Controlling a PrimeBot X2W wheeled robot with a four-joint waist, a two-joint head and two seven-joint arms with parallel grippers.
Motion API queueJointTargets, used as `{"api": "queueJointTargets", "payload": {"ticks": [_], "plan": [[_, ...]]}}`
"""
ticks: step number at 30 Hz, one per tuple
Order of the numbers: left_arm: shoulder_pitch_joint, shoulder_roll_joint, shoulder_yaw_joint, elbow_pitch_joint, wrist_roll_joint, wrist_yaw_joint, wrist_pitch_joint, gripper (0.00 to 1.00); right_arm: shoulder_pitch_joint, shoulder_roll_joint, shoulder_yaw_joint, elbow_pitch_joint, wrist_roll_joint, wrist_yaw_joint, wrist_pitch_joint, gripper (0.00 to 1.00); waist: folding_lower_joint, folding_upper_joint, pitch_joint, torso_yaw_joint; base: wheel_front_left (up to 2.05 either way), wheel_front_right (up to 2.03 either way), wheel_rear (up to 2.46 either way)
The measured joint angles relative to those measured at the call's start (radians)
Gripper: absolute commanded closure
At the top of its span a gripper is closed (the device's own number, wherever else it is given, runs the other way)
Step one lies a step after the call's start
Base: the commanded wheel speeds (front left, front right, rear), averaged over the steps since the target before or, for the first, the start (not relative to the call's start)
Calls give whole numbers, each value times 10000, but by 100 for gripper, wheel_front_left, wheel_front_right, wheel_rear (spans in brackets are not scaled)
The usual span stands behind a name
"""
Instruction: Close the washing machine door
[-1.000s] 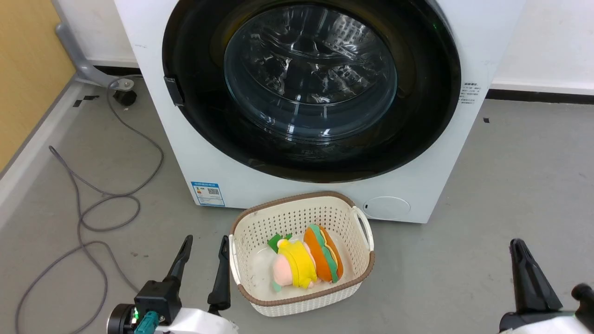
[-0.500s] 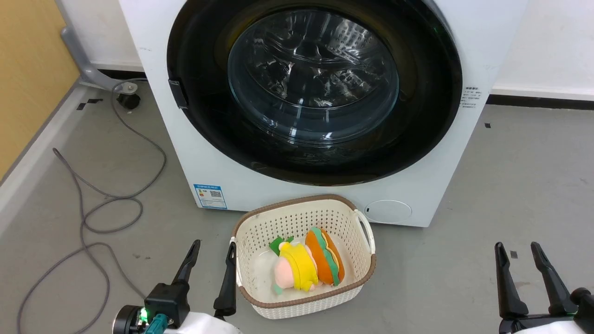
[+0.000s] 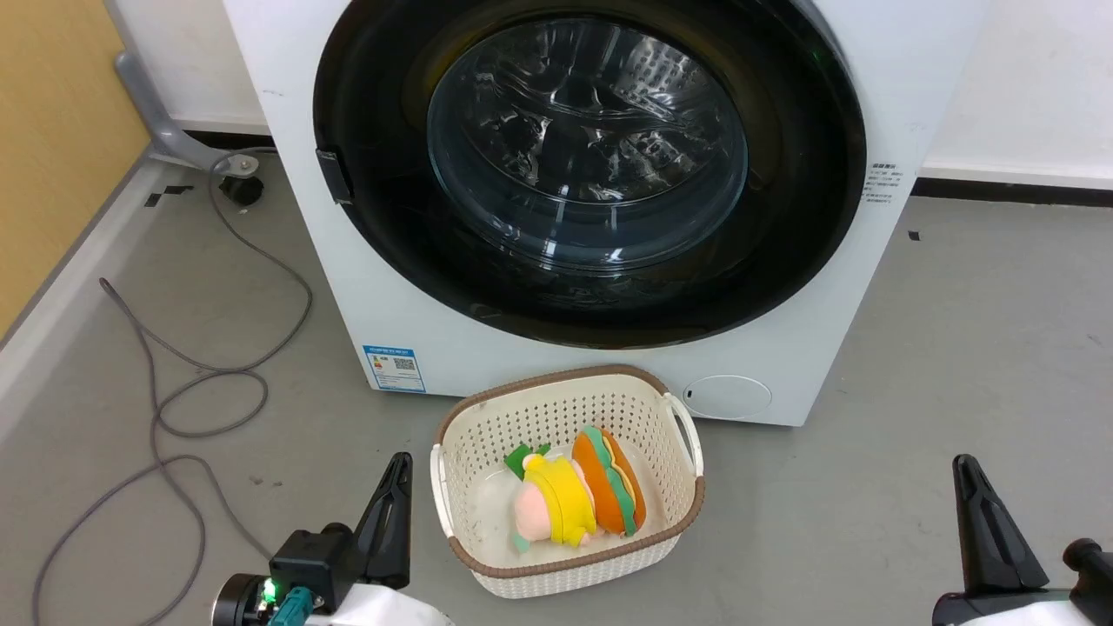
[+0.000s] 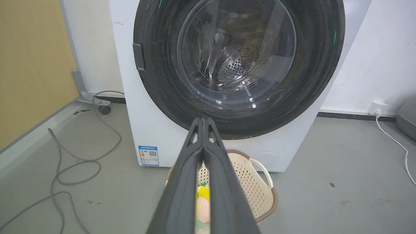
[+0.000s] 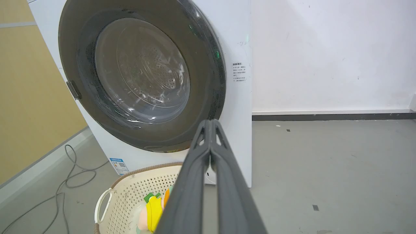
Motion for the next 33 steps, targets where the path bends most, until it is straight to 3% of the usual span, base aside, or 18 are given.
{"api": "queueJointTargets", "payload": {"ticks": [33], "plan": [[0,0,349,-433,372,2,686,100,-102,196,161,-100,-658,0,665,100,1,0,-27,-206,0,0,0]]}}
